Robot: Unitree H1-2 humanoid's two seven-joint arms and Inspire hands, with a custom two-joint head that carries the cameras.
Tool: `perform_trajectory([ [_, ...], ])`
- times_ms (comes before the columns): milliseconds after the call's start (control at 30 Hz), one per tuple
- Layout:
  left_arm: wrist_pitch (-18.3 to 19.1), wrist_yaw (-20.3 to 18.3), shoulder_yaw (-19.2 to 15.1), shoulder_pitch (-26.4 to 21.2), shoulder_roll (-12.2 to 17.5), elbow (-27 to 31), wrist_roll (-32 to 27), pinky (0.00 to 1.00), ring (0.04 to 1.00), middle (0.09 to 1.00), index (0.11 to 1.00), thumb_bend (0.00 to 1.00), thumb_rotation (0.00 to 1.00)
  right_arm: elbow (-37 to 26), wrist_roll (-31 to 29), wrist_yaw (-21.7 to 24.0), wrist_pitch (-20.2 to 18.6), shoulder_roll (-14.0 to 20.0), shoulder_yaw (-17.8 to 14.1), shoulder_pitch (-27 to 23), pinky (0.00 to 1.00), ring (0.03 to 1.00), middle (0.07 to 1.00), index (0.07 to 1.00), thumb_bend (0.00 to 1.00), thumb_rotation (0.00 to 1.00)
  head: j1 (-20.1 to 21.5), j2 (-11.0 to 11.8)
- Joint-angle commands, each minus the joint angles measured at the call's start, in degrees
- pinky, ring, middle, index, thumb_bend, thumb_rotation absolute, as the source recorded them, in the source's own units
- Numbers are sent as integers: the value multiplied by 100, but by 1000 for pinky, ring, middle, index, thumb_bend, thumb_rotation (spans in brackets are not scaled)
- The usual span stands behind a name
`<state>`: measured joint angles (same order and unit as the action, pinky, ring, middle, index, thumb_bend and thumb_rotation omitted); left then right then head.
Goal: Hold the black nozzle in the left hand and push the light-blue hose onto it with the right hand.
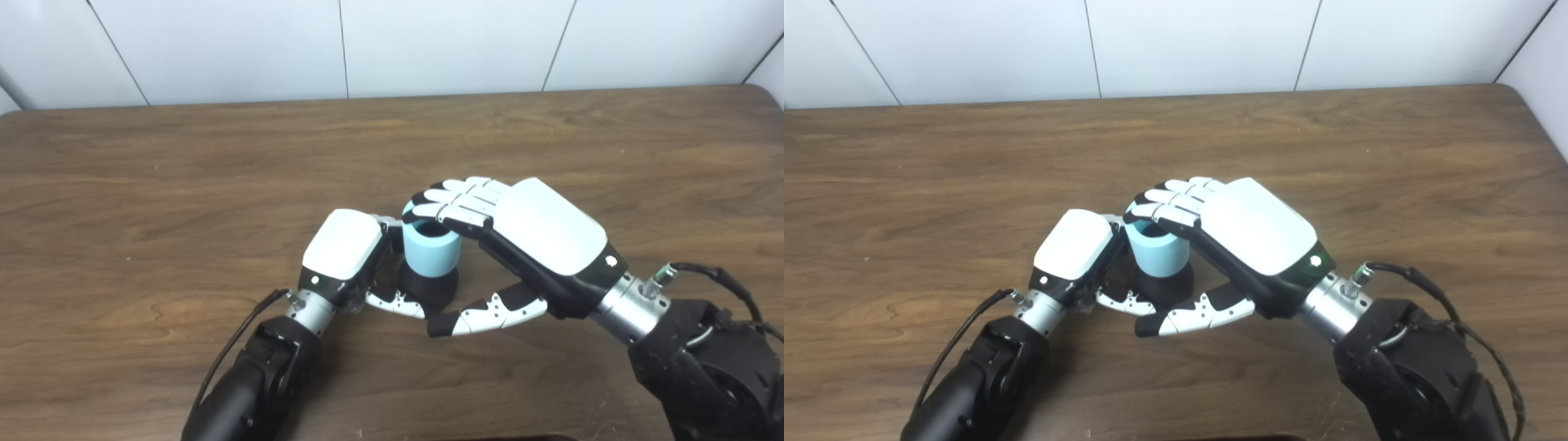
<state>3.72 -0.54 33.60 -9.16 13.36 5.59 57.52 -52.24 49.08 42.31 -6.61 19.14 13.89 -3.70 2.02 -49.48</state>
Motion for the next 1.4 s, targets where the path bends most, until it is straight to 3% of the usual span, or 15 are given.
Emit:
perform_trajectory([
  [0,383,-1222,306,525,173,-621,-25,400,541,524,446,473,0,137,-236,571,-96,188,161,218,860,868,857,835,579,965,17,3],
  [433,378,-1239,330,523,178,-583,23,405,528,524,458,475,0,353,-340,357,-98,267,19,259,845,868,866,846,579,966,6,-11],
  [667,366,-1214,320,536,180,-571,3,404,529,524,450,474,0,561,-426,148,-44,334,-32,307,847,861,870,848,582,903,-6,-19],
  [1167,391,-1252,330,498,177,-608,42,389,502,500,485,478,0,618,-434,32,2,441,143,438,847,843,876,852,577,925,0,-24],
  [1367,420,-1288,334,506,180,-568,76,403,537,521,450,474,0,519,-354,153,5,472,220,457,857,848,883,857,580,940,-2,-44],
])
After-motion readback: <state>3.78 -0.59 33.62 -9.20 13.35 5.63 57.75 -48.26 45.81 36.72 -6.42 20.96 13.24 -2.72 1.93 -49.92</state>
